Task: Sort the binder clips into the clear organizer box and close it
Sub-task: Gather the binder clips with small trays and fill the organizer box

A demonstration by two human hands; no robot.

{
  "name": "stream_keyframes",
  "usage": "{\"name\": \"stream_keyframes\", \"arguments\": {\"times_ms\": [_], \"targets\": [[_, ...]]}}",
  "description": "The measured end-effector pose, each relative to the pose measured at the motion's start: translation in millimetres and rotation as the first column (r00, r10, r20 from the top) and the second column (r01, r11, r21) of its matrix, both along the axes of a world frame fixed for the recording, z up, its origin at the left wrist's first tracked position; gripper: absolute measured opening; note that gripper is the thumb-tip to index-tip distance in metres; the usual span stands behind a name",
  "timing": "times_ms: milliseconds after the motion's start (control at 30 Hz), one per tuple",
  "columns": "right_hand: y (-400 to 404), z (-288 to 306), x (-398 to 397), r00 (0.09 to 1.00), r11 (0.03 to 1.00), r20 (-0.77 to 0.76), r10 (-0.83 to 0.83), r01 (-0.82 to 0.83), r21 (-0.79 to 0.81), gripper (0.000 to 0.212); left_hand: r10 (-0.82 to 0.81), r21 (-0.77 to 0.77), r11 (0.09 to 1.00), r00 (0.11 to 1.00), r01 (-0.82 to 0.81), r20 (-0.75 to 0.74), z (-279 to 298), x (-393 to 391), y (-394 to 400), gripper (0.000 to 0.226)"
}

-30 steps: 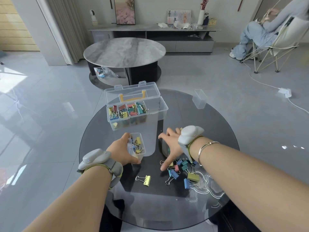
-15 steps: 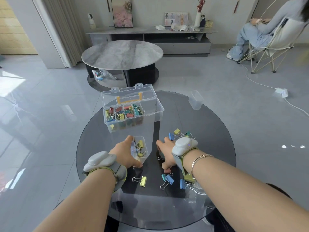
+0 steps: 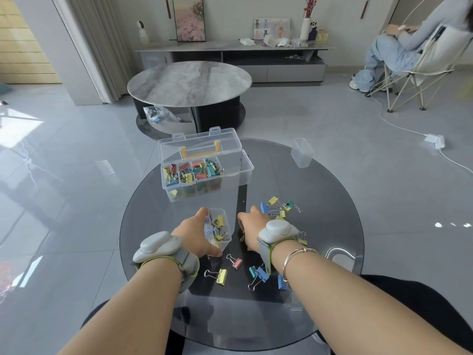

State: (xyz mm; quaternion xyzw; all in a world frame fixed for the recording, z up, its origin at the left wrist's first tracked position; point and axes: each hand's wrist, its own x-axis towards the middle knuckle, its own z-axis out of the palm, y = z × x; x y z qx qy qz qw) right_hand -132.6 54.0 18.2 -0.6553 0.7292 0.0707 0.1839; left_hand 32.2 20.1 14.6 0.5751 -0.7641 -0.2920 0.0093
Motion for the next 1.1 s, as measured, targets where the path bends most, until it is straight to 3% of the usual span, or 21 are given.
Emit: {"name": "stream_keyframes", "arguments": {"times_ms": [133, 200, 267, 333, 367, 400, 533, 700, 867, 933, 967, 1000, 1067, 1100], "targets": [[-2.0, -0.2, -3.6, 0.991, 0.997, 0.119, -0.060, 0.066, -0.045, 0.026, 0.004, 0.006, 1.000, 1.000, -0.004, -0.010, 0.1, 0.1, 0.5, 0.081], [-2.8, 7.0, -1.5, 0.953, 0.980, 0.275, -0.125, 0.162, -0.115, 0.021, 0.004, 0.000, 1.000, 1.000, -0.004, -0.002, 1.0, -0.1, 0.7, 0.082], [-5.6, 20.3, 4.3, 0.817, 0.932, 0.537, -0.211, 0.334, -0.142, 0.024, 0.006, -0.010, 1.000, 1.000, -0.006, 0.008, 2.1, -0.3, 1.1, 0.083], [-11.3, 35.8, 10.3, 0.571, 0.889, 0.775, -0.271, 0.458, -0.027, 0.034, 0.011, -0.012, 1.000, 1.000, -0.011, 0.011, 3.4, -0.2, 2.0, 0.083], [-14.2, 42.4, 12.4, 0.492, 0.887, 0.824, -0.281, 0.461, 0.027, 0.035, 0.013, -0.008, 1.000, 1.000, -0.013, 0.011, 4.0, -0.3, 2.3, 0.083], [-15.8, 45.6, 13.8, 0.473, 0.899, 0.837, -0.275, 0.436, 0.049, 0.035, 0.014, -0.002, 1.000, 1.000, -0.014, 0.011, 3.3, -0.4, 3.0, 0.083], [-14.8, 48.7, 20.4, 0.559, 0.941, 0.788, -0.257, 0.332, 0.072, 0.030, 0.016, -0.008, 1.000, 1.000, -0.016, 0.007, 4.7, 0.9, 4.0, 0.083], [-16.8, 54.1, 23.1, 0.491, 0.934, 0.820, -0.294, 0.332, 0.136, 0.014, 0.015, -0.016, 1.000, 1.000, -0.015, 0.007, 4.5, 1.1, 4.3, 0.087], [-19.3, 61.8, 16.7, 0.484, 0.946, 0.835, -0.264, 0.300, 0.125, 0.022, 0.020, -0.005, 1.000, 1.000, -0.020, -0.010, 2.7, 1.3, 3.7, 0.084], [-18.4, 60.9, 11.0, 0.476, 0.923, 0.841, -0.258, 0.379, 0.068, 0.025, 0.021, -0.004, 1.000, 1.000, -0.021, -0.016, 2.2, 2.3, 3.3, 0.084], [-16.8, 58.3, 7.6, 0.517, 0.908, 0.820, -0.248, 0.419, 0.011, 0.024, 0.021, -0.002, 1.000, 1.000, -0.021, -0.018, 1.8, 3.1, 3.4, 0.084], [-14.4, 56.1, 2.3, 0.611, 0.907, 0.758, -0.226, 0.416, -0.064, 0.020, 0.021, 0.002, 1.000, 1.000, -0.021, -0.020, 2.0, 3.4, 3.1, 0.083], [-7.5, 52.6, -8.0, 0.891, 0.978, 0.439, -0.116, 0.180, -0.105, 0.013, 0.018, 0.017, 1.000, 1.000, -0.017, -0.018, 1.6, 5.2, 2.0, 0.081], [-3.1, 49.2, -10.7, 0.963, 0.999, 0.269, -0.022, 0.032, -0.030, 0.024, 0.014, 0.024, 1.000, 1.000, -0.014, -0.015, 1.9, 6.0, 1.6, 0.080]]}}
